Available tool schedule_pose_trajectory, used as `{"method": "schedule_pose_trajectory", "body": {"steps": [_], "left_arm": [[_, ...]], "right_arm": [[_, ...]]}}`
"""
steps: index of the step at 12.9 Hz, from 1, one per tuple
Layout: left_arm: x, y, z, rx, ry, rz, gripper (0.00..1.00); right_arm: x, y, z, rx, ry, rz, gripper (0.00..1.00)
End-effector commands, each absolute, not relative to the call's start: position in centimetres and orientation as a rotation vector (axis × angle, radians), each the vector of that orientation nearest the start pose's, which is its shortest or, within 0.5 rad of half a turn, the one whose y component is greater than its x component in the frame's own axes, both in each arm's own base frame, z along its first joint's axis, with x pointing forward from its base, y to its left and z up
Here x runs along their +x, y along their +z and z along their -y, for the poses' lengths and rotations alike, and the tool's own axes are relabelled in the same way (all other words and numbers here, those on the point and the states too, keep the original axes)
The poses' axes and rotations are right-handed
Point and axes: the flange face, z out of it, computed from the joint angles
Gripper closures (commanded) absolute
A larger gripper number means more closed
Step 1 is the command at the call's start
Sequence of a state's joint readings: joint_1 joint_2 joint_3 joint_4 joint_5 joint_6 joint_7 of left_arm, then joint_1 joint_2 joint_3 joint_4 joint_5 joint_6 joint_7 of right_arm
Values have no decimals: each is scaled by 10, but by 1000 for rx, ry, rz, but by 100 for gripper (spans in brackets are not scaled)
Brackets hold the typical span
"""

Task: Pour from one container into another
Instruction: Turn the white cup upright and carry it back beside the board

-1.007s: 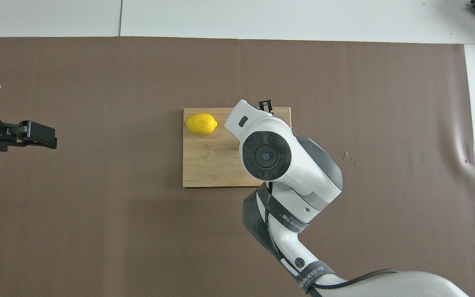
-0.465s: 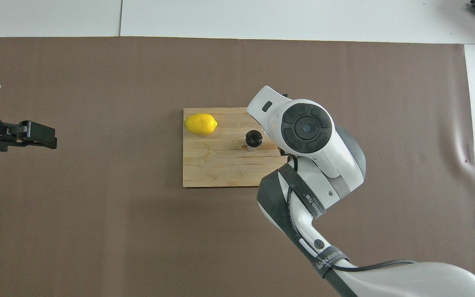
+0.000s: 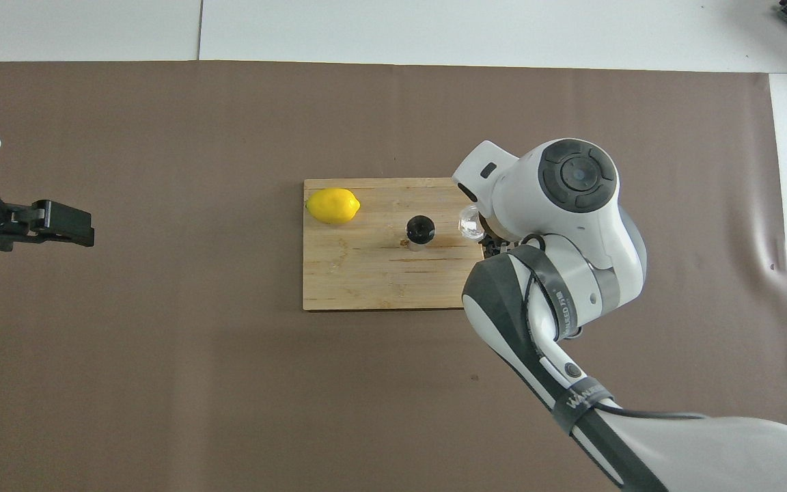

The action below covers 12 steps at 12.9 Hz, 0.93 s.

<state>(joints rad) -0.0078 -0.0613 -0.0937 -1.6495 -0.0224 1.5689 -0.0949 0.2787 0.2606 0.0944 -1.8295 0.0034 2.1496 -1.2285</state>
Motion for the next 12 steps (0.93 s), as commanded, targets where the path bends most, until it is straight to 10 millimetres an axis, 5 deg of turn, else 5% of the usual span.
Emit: {"method": "schedule_pose_trajectory", "body": {"steps": [1, 12], "left_arm": [[522, 622, 55, -3162, 45, -9, 0], [522, 621, 55, -3162, 48, -9, 0]], "right_arm": [[572, 384, -177, 2315, 117, -2268, 100], [542, 308, -40, 2375, 290, -2438, 100]]}}
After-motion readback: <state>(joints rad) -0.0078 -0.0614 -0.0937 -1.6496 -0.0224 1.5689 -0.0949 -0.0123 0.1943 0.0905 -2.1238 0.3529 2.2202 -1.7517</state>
